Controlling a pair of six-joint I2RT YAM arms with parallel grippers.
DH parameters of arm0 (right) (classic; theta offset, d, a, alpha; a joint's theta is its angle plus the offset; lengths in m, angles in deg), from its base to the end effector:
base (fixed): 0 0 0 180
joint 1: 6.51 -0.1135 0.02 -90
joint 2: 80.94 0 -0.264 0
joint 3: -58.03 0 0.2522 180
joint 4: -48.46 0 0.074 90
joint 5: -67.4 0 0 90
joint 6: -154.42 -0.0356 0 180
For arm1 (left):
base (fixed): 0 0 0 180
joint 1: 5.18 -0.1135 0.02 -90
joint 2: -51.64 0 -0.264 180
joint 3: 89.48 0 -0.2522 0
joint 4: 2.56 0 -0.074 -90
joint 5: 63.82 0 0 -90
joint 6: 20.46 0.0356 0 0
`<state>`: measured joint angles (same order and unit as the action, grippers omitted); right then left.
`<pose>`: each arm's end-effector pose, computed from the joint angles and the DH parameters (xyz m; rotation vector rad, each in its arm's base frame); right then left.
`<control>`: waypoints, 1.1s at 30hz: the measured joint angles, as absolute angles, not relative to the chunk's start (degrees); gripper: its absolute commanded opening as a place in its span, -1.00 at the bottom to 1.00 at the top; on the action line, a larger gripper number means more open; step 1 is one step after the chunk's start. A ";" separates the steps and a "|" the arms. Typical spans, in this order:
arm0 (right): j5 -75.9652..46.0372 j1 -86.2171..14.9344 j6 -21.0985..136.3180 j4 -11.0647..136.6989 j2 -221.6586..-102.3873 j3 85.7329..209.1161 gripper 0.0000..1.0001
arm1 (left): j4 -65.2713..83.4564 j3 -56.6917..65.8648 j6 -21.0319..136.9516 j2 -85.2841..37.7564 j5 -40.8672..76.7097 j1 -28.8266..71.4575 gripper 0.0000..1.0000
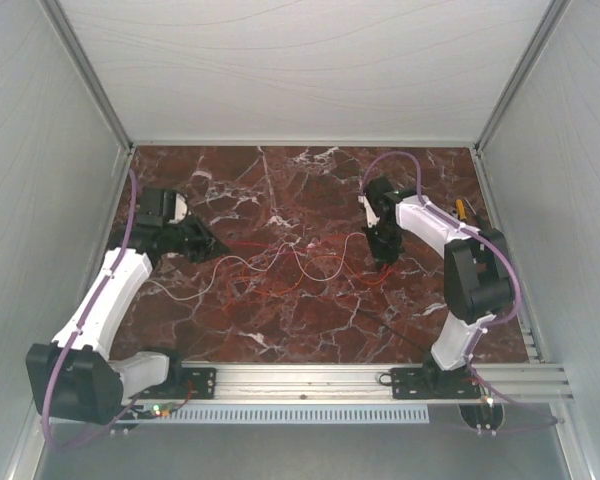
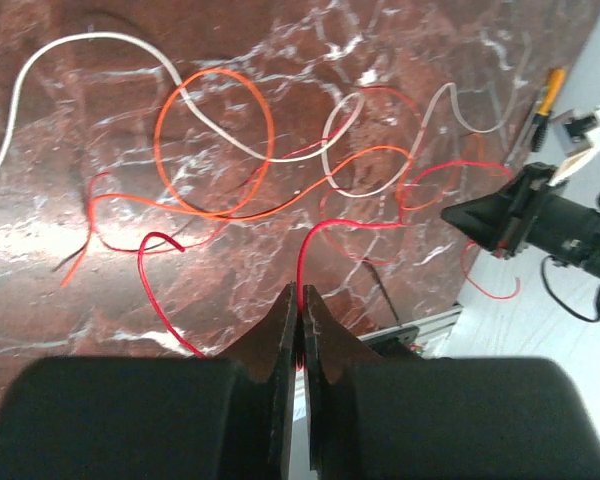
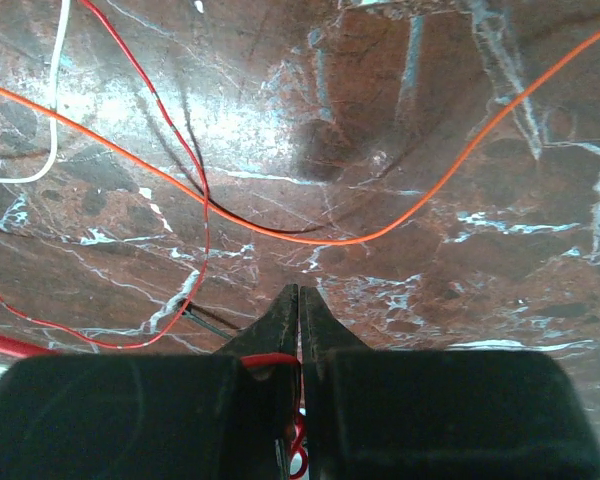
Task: Zip-tie the wires
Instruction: Place the cable at the center of the board.
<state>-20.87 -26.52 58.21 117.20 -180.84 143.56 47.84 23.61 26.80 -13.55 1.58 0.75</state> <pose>0.3030 0.1115 0.2022 -0.3668 3.0078 0.0859 0.2288 -0.0387 0.2808 -0.5973 2.4493 -0.8896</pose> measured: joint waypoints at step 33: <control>-19.82 -28.51 55.82 121.97 -191.96 152.32 -0.16 | 47.45 28.44 30.23 -29.33 2.54 2.50 -1.00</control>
